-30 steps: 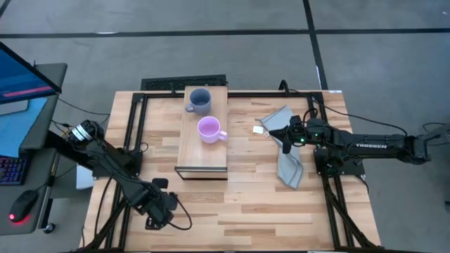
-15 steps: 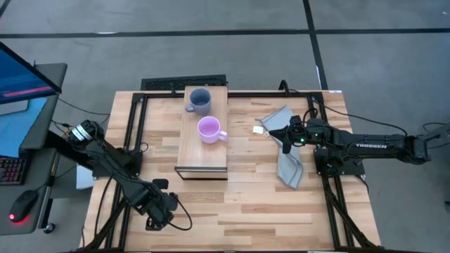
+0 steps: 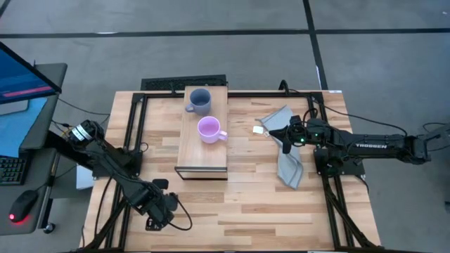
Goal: Stack small to large cups/mugs on shelf
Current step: Put the transparent mug on the shelf
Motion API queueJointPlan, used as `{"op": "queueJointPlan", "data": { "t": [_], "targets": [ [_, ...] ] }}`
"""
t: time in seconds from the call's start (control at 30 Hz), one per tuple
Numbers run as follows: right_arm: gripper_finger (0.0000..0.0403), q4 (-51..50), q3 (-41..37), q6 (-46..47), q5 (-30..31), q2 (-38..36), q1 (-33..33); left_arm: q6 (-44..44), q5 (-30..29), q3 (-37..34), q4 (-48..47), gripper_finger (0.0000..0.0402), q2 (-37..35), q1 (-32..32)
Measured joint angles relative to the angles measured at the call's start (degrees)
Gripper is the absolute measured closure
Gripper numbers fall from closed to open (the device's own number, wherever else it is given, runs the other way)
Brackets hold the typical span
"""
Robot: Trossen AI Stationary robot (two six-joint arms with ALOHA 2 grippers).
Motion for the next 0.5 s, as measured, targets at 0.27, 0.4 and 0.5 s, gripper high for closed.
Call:
{"op": "queueJointPlan", "data": {
  "t": [0.27,0.4,0.5],
  "targets": [
    [0.0397,0.0,0.0,0.01,0.0,0.0,0.01,-0.07,-0.91,0.0,-0.65,0.04,0.0,0.13],
    [0.0397,0.0,0.0,0.03,0.0,0.0,-0.01,-0.47,0.32,-0.02,-2.21,0.0401,-0.27,0.87],
    [0.0397,0.0,0.0,0.46,0.0,0.0,0.01,-1.65,0.61,-0.04,-2.74,0.0401,-1.59,1.69]
  ]
}}
